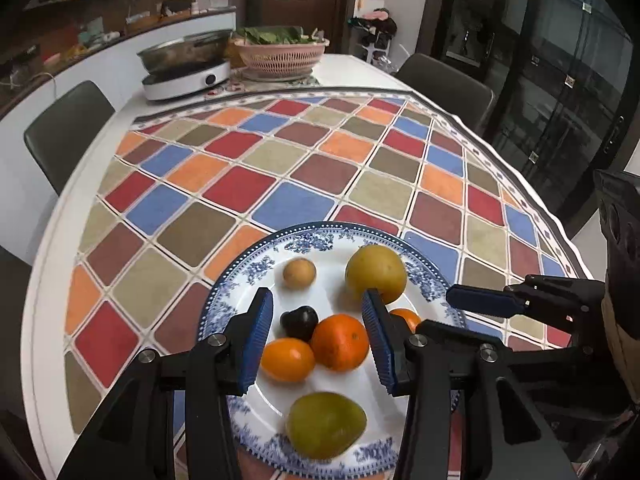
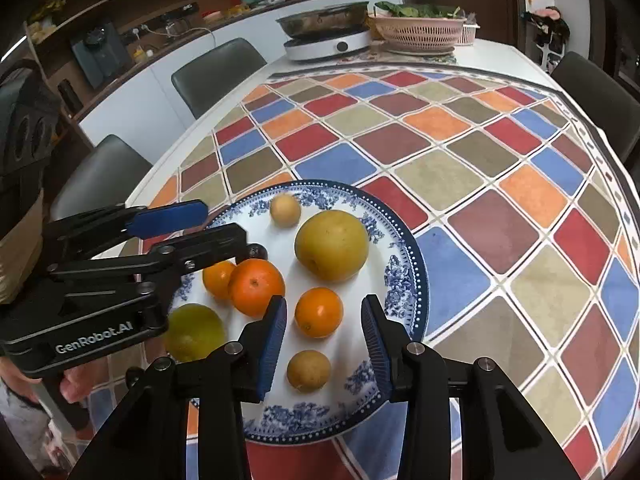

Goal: Organize fruits
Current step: 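Open both grippers over the plate and withdraw toward the remaining fruits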

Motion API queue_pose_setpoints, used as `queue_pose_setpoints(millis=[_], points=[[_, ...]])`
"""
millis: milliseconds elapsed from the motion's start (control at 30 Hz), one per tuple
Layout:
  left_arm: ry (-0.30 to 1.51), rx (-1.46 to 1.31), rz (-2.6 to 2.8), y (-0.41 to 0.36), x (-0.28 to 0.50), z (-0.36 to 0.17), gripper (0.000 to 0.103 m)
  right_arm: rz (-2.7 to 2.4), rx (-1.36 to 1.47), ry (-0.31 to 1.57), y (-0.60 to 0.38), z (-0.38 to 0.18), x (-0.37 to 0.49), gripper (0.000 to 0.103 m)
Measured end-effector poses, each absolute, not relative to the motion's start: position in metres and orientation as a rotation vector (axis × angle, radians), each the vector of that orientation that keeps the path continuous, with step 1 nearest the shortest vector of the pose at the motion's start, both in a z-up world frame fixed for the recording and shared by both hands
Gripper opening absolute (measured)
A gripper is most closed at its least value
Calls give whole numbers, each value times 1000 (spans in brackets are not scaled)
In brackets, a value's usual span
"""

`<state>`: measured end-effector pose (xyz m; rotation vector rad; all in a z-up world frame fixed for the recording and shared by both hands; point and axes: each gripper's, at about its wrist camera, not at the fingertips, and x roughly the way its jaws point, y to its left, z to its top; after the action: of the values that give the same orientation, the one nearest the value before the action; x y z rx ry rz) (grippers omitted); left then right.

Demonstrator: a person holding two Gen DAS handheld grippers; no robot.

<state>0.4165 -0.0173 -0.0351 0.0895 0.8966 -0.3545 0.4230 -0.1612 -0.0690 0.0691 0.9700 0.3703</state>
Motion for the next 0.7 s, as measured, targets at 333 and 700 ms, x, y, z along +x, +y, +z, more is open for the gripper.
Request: queue_pose_setpoints(millis=[333,700], points=[[821,105,-304,-12,375,1,46,358,35,871,-161,-34,390,40],[736,85,-290,0,331,40,48,372,38,768,-156,12,351,40]])
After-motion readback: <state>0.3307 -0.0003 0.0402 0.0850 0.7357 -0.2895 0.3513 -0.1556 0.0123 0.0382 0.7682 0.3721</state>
